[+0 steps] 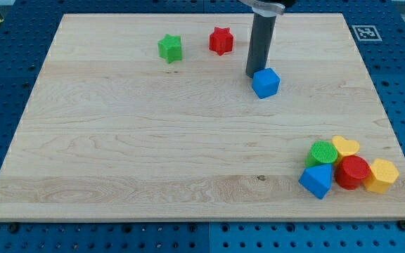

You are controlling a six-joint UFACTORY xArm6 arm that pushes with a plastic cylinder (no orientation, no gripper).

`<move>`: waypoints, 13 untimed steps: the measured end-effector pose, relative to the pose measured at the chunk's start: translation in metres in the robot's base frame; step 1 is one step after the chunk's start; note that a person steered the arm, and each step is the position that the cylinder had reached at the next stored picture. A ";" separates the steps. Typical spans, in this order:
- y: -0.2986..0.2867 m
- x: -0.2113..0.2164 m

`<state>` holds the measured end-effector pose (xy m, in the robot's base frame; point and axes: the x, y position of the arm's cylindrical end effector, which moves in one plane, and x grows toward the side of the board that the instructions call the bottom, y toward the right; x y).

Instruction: Push the blue cube above the yellow hexagon

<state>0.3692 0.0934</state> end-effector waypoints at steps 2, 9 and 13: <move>0.002 0.032; 0.081 0.085; 0.125 0.104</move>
<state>0.4737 0.2185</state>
